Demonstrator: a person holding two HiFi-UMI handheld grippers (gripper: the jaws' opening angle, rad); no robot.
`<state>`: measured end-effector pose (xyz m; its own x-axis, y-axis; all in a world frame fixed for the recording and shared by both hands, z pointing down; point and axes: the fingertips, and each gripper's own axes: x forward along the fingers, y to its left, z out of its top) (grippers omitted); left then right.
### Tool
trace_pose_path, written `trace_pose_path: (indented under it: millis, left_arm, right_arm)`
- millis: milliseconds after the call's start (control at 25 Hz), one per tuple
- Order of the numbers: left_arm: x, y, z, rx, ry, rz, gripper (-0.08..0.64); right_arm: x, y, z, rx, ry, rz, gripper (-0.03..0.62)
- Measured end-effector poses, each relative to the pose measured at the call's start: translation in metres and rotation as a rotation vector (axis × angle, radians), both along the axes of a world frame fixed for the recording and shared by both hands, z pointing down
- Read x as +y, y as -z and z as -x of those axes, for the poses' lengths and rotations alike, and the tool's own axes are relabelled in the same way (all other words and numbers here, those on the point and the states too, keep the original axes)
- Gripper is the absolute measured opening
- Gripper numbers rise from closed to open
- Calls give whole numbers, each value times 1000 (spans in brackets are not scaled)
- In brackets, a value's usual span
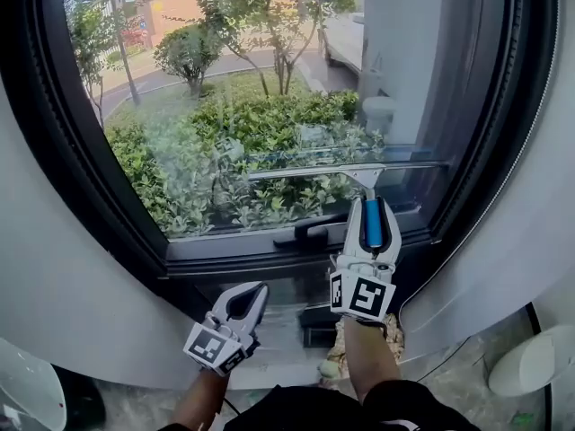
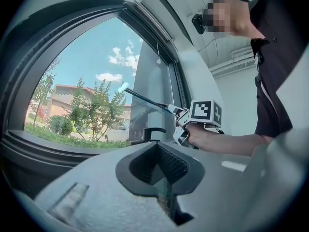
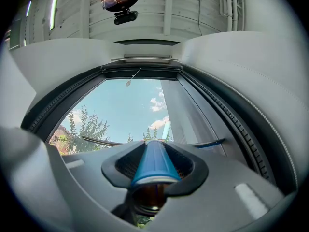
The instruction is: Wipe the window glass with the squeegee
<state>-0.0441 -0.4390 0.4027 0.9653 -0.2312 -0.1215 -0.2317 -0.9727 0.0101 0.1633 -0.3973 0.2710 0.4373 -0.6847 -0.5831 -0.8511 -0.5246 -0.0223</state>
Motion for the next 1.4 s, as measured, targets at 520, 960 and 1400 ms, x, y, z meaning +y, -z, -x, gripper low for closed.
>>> trace_pose_path:
  millis: [520,960,1400]
  left_arm:
    - [6,-3,3,-5,1,-1,0]
    - [12,-7,6,-16,6,11,0]
    - [15,-9,7,-21,1,29,0]
  right_arm:
    - [1,-18,0,-17,10,48,132]
    - [1,-38,-1,-40,17,98,132]
    - [0,-50,-1,-43,11,133,132]
